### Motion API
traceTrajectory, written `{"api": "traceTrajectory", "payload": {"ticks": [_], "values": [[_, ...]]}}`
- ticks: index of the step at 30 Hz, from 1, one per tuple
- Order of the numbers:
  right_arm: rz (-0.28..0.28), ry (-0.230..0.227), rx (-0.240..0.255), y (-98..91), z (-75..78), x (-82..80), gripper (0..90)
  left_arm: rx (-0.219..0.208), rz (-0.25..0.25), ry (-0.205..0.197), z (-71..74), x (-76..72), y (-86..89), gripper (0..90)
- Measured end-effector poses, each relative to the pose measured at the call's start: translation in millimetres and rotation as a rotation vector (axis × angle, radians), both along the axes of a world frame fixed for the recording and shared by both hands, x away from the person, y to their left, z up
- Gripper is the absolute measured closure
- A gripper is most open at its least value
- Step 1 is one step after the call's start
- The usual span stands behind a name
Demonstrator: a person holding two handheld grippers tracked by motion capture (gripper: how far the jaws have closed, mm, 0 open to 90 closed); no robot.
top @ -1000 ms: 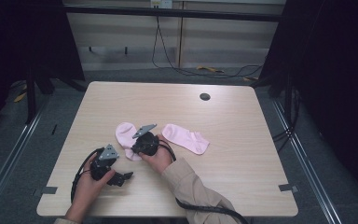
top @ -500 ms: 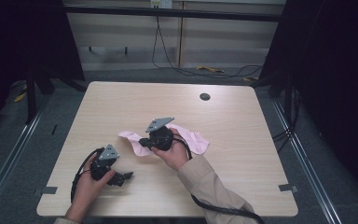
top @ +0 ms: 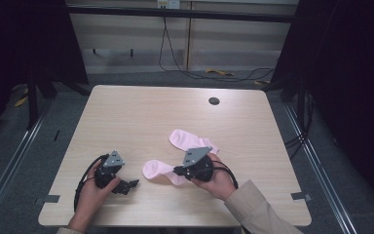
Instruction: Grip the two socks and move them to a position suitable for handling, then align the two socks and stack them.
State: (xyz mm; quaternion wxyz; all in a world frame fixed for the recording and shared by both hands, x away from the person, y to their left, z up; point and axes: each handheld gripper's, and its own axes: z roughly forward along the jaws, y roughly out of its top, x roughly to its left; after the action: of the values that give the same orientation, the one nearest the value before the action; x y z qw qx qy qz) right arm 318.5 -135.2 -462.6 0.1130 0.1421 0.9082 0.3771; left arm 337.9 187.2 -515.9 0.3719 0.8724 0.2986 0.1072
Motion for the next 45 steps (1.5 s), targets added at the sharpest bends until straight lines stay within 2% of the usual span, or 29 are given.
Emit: {"api": "traceTrajectory", "payload": {"ticks": [1, 2, 5, 10, 11, 15, 18, 19, 20, 23, 24, 25, 28, 32, 37, 40, 45], "values": [[0.0, 0.0, 0.0, 0.0, 0.0, 0.0, 87.2, 0.0, 0.0, 0.0, 0.0, 0.0, 0.0, 0.0], [-0.017, 0.017, -0.005, -11.1, -7.4, -2.7, 85.4, 0.003, -0.002, -0.001, 0.1, 0.1, 0.2, 0.0], [-0.04, 0.041, 0.005, -20.7, -13.9, -6.0, 82.5, 0.002, -0.001, 0.0, 0.1, 0.1, 0.1, 0.0], [-0.058, 0.051, -0.004, -26.8, -17.2, -8.8, 73.5, 0.002, -0.001, 0.0, 0.1, 0.1, 0.1, 0.0], [-0.096, 0.063, 0.002, -30.6, -19.0, -10.5, 63.9, 0.002, -0.001, 0.0, 0.1, 0.1, 0.1, 0.0], [-0.164, 0.09, 0.026, -40.6, -20.1, -16.5, 55.9, 0.001, -0.001, 0.0, 0.1, 0.0, 0.1, 0.0], [-0.212, 0.09, 0.05, -49.7, -17.5, -24.7, 55.8, 0.002, -0.001, 0.0, 0.1, 0.1, 0.1, 0.0], [-0.212, 0.09, 0.05, -49.7, -17.5, -24.7, 55.8, 0.002, -0.001, 0.0, 0.1, 0.1, 0.1, 0.0], [-0.263, 0.064, 0.032, -56.6, -15.1, -30.9, 58.8, 0.0, -0.003, -0.002, 0.0, 0.2, 0.0, 0.0], [-0.294, 0.073, 0.045, -61.4, -15.0, -35.2, 58.8, 0.001, -0.002, -0.002, 0.0, 0.2, 0.1, 0.0], [-0.338, 0.091, 0.063, -66.7, -16.1, -37.5, 59.0, 0.001, -0.002, 0.0, 0.1, 0.1, 0.1, 0.0], [-0.349, 0.086, 0.064, -67.7, -16.5, -37.9, 59.4, 0.001, -0.003, 0.0, 0.1, 0.2, 0.2, 0.0], [-0.356, 0.073, 0.052, -66.7, -18.0, -37.7, 59.5, 0.001, -0.003, 0.0, 0.1, 0.1, 0.2, 0.0], [-0.359, 0.079, 0.047, -63.7, -22.3, -36.0, 57.2, 0.001, -0.004, 0.0, 0.1, 0.1, 0.2, 0.0], [-0.38, 0.101, 0.063, -66.8, -24.9, -34.1, 55.3, 0.002, -0.003, 0.0, 0.1, 0.1, 0.2, 0.0], [-0.393, 0.111, 0.094, -72.3, -25.3, -33.2, 53.4, 0.002, -0.003, -0.001, 0.1, 0.2, 0.2, 0.0], [-0.412, 0.115, 0.096, -76.7, -27.1, -32.6, 52.4, 0.0, -0.003, 0.0, 0.1, 0.3, 0.4, 0.0]]}}
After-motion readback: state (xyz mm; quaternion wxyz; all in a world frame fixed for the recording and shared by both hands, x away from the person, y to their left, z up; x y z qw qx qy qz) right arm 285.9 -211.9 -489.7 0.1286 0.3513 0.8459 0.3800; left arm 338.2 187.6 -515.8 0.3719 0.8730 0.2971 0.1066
